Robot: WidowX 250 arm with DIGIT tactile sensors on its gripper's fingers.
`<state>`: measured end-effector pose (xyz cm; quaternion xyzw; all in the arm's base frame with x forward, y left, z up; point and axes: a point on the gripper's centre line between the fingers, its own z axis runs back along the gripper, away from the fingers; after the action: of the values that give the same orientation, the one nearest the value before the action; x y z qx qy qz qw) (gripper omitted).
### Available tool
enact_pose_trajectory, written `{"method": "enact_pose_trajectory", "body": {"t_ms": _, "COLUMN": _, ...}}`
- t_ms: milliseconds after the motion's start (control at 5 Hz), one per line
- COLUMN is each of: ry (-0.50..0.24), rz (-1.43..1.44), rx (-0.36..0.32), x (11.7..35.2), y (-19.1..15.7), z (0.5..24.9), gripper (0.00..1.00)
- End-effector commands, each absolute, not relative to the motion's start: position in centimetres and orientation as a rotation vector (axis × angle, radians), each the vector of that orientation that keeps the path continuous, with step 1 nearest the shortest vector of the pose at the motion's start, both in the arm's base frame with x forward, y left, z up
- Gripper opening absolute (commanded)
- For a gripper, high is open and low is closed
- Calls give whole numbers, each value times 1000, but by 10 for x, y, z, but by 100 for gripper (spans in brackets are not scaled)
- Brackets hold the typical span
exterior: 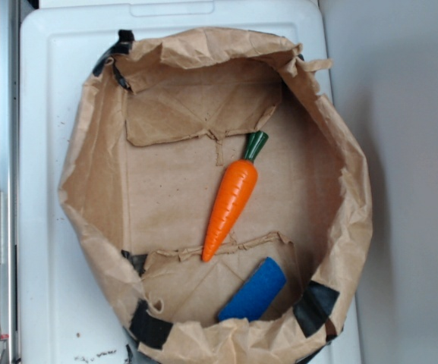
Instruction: Grab the blue sponge.
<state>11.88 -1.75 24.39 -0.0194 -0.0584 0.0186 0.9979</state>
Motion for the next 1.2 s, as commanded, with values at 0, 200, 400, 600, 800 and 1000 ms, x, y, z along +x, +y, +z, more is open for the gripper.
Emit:
{"method": "enact_pose_trajectory", "body": {"t_ms": 0, "ry": -117, "rz": 37, "rx": -39, "x": 119, "y": -18, "z": 244, "gripper": 100}}
{"method": "enact_pose_trajectory", "body": {"t_ms": 200, "ry": -111, "rz": 53, "rx": -32, "x": 169, "y": -38, "z": 234, "gripper": 100}}
{"method": "enact_pose_trajectory", "body": {"t_ms": 400, "ry": -149, "rz": 101, "rx": -29, "x": 220, "y": -40, "z": 226, "gripper": 100}}
{"method": "enact_pose_trajectory", "body": {"t_ms": 600, "ry": -162, "rz": 174, "rx": -18, "x": 270, "y": -32, "z": 211, "gripper": 100}}
{"method": "enact_pose_trajectory", "body": {"t_ms": 800, "ry": -211, "rz": 410, "rx": -95, "x": 279, "y": 4, "z": 192, "gripper": 100}}
{"method": "enact_pose_trajectory", "body": {"t_ms": 1000, "ry": -211, "rz": 410, "rx": -95, "x": 279, "y": 4, "z": 192, "gripper": 100}}
